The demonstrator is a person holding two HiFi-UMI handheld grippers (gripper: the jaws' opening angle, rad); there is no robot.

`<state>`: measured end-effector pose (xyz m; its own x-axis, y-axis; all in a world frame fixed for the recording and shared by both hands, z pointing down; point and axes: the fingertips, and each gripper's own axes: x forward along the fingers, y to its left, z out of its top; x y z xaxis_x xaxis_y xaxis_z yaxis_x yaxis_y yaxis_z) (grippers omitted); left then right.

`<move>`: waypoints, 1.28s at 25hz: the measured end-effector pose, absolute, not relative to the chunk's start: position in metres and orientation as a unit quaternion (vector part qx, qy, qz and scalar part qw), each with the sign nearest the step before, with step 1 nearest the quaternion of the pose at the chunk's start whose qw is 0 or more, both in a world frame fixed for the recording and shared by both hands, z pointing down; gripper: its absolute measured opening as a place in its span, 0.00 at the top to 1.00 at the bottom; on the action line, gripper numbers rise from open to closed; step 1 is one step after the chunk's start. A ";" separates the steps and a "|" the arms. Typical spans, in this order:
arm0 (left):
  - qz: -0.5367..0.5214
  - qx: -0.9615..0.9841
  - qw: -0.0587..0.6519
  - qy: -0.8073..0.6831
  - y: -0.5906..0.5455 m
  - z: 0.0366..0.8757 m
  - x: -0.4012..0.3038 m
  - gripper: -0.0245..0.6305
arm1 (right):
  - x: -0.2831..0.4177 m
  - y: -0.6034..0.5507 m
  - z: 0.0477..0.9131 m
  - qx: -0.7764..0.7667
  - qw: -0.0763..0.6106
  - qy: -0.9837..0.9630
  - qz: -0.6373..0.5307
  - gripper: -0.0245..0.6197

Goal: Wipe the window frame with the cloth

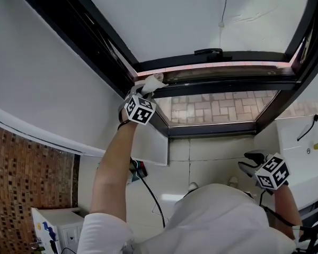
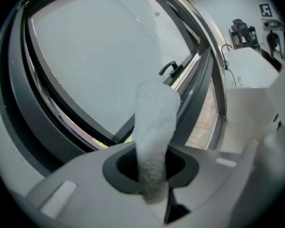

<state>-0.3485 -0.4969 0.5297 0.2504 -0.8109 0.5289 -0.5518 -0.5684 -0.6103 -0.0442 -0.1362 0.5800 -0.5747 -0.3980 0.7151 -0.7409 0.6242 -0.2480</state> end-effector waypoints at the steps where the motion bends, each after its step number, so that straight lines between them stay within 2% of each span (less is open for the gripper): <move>1: -0.429 -0.778 0.151 0.433 -0.495 0.530 -0.347 0.82 | -0.045 -0.136 0.580 0.337 0.315 -0.845 0.272 0.71; 9: -0.460 -0.791 0.147 0.376 -0.462 0.557 -0.333 0.82 | -0.047 -0.133 0.581 0.334 0.310 -0.846 0.275 0.71; 17: -0.460 -0.804 0.145 0.347 -0.434 0.546 -0.303 0.82 | -0.043 -0.134 0.581 0.338 0.305 -0.848 0.273 0.71; 25: -0.435 -0.829 0.193 0.293 -0.409 0.505 -0.188 0.82 | -0.029 -0.139 0.581 0.344 0.299 -0.849 0.268 0.71; 32: -0.406 -0.844 0.246 0.248 -0.400 0.479 -0.048 0.82 | 0.014 -0.129 0.581 0.370 0.288 -0.839 0.277 0.71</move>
